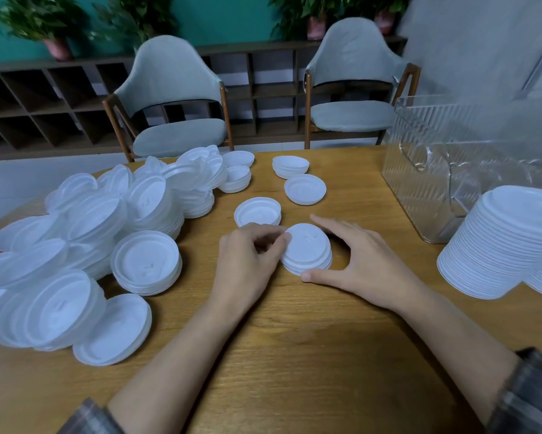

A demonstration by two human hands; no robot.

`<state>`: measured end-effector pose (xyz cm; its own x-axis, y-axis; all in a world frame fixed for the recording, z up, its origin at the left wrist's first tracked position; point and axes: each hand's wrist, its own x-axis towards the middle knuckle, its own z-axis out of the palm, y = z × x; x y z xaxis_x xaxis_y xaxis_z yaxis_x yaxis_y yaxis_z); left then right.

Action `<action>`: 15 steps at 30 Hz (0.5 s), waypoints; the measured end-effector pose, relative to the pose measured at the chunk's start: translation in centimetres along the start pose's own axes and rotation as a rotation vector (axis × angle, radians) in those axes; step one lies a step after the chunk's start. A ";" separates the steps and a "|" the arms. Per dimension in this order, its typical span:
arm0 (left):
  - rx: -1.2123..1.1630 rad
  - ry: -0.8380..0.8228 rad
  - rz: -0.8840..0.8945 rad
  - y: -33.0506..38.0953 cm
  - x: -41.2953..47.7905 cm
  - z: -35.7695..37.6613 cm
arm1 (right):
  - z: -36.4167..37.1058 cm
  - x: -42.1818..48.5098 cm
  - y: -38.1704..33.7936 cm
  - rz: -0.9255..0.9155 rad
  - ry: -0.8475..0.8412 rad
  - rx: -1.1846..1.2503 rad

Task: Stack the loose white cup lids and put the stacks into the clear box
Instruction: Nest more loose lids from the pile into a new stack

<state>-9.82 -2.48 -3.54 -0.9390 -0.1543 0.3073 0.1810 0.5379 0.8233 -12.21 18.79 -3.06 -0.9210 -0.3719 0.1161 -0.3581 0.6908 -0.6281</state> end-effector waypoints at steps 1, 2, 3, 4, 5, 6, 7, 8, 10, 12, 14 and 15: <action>0.001 -0.003 0.003 -0.1 0.0 0.0 | 0.0 0.0 0.0 -0.008 -0.001 -0.008; 0.003 -0.005 0.010 -0.2 0.1 0.1 | 0.0 0.1 0.0 -0.019 0.003 -0.015; 0.007 -0.008 0.022 -0.2 0.1 0.1 | 0.1 0.1 0.0 -0.025 0.007 -0.020; 0.015 -0.011 0.040 -0.2 0.1 0.2 | 0.1 0.2 0.1 -0.027 0.009 -0.025; 0.026 -0.013 0.065 -0.1 0.1 0.3 | 0.1 0.2 0.1 -0.028 0.012 -0.028; 0.038 -0.013 0.088 -0.1 0.1 0.3 | 0.1 0.3 0.2 -0.027 0.011 -0.032; 0.043 -0.014 0.100 0.0 0.1 0.4 | 0.0 0.3 0.2 -0.025 0.007 -0.036; 0.039 -0.017 0.102 0.0 0.1 0.4 | -0.1 0.3 0.3 -0.022 0.001 -0.039; 0.028 -0.024 0.093 -0.1 0.1 0.5 | -0.1 0.3 0.4 -0.016 -0.012 -0.038; 0.035 -0.031 0.101 -0.3 0.1 0.5 | -0.1 0.3 0.5 -0.007 -0.017 -0.031; 0.042 -0.038 0.116 -0.4 0.2 0.5 | -0.1 0.4 0.5 0.005 -0.022 -0.033; 0.043 -0.040 0.122 -0.5 0.2 0.5 | -0.1 0.5 0.4 0.011 -0.025 -0.036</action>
<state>-10.26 -2.37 -4.08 -0.9220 -0.0527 0.3835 0.2825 0.5858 0.7596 -12.80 18.99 -3.19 -0.9211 -0.3788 0.0899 -0.3534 0.7165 -0.6015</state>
